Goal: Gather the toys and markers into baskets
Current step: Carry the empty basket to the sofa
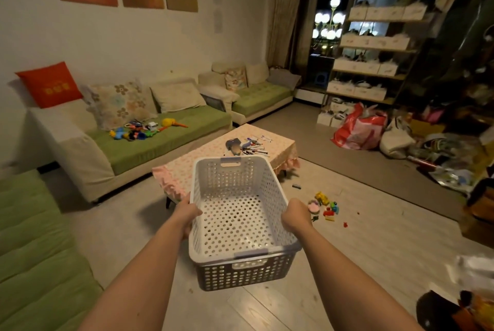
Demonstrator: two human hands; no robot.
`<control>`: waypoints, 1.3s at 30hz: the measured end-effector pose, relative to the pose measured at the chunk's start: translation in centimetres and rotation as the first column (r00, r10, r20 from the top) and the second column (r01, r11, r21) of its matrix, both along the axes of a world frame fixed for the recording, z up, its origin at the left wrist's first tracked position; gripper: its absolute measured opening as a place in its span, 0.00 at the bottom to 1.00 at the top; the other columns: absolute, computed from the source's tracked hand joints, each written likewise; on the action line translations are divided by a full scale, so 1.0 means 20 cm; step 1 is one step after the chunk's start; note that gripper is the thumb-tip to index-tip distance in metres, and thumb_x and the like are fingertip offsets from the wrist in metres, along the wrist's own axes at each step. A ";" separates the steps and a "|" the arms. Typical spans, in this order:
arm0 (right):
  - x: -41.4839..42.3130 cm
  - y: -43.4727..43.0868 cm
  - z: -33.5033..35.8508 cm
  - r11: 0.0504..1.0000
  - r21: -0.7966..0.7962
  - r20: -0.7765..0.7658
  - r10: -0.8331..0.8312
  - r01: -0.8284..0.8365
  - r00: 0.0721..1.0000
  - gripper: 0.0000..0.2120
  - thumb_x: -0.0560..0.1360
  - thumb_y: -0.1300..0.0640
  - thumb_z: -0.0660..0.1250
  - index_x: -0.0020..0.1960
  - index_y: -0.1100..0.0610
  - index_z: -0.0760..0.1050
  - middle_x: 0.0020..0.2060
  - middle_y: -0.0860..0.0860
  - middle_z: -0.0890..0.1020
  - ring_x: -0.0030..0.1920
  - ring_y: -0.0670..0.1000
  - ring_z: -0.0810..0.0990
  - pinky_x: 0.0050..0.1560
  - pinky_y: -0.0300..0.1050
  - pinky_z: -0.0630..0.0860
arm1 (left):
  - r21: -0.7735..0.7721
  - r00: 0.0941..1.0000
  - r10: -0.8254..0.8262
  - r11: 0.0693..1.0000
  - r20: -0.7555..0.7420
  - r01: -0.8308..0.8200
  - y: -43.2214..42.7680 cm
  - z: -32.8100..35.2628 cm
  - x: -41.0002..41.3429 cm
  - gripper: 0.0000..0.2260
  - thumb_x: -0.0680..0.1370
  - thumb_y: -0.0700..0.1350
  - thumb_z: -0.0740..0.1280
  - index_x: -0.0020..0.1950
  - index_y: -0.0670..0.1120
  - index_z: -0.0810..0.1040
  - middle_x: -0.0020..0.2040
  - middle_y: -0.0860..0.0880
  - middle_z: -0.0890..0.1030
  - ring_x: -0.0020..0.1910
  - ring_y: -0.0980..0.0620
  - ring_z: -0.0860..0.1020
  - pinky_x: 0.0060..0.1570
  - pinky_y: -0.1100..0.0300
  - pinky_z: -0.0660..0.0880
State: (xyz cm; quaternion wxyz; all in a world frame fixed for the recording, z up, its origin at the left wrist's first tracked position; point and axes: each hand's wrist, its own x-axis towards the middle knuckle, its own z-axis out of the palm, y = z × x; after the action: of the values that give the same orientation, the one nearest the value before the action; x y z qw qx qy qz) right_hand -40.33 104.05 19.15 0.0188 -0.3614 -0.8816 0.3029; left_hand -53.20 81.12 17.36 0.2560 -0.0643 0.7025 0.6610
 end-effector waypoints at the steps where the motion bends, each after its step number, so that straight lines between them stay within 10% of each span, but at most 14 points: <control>1: -0.04 0.02 0.00 1.000 0.008 0.006 0.016 -0.016 1.000 0.08 0.78 0.63 0.61 0.57 0.61 0.71 0.57 0.59 0.78 0.55 0.60 0.79 0.51 0.53 0.80 | -0.026 1.000 -0.005 1.000 -0.003 0.005 0.01 0.00 -0.03 0.34 0.75 0.24 0.52 0.73 0.55 0.65 0.67 0.40 0.72 0.61 0.35 0.73 0.58 0.37 0.72; 21: -1.42 1.15 0.01 0.974 -0.021 0.010 0.226 -0.226 0.974 0.08 0.77 0.64 0.60 0.56 0.61 0.72 0.56 0.59 0.78 0.56 0.60 0.78 0.42 0.49 0.75 | -0.111 0.981 0.181 0.976 -0.064 -0.187 1.02 0.00 -1.15 0.28 0.76 0.27 0.56 0.72 0.49 0.66 0.62 0.39 0.76 0.58 0.38 0.75 0.57 0.40 0.74; 25: -1.67 1.25 0.00 0.966 -0.033 0.021 0.256 -0.255 0.966 0.04 0.78 0.64 0.60 0.52 0.58 0.69 0.53 0.57 0.78 0.54 0.57 0.79 0.41 0.47 0.74 | -0.069 0.972 0.230 0.970 -0.049 -0.233 1.13 0.01 -1.31 0.27 0.77 0.26 0.53 0.72 0.46 0.67 0.58 0.40 0.76 0.49 0.43 0.75 0.43 0.51 0.75; 39: -2.89 1.30 -0.19 0.908 -0.057 0.131 0.419 -0.415 0.899 0.02 0.79 0.62 0.60 0.52 0.58 0.68 0.49 0.56 0.76 0.47 0.55 0.76 0.45 0.50 0.75 | -0.062 0.928 0.372 0.926 -0.008 -0.372 1.17 -0.21 -2.32 0.30 0.77 0.27 0.53 0.73 0.52 0.66 0.66 0.41 0.74 0.56 0.42 0.74 0.46 0.50 0.75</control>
State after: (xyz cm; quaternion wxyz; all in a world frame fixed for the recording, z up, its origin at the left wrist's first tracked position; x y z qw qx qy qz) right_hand -98.15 130.01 15.34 -0.1134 -0.1851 -0.9334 0.2858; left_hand -99.61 104.54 13.16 0.1251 -0.2055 0.6973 0.6753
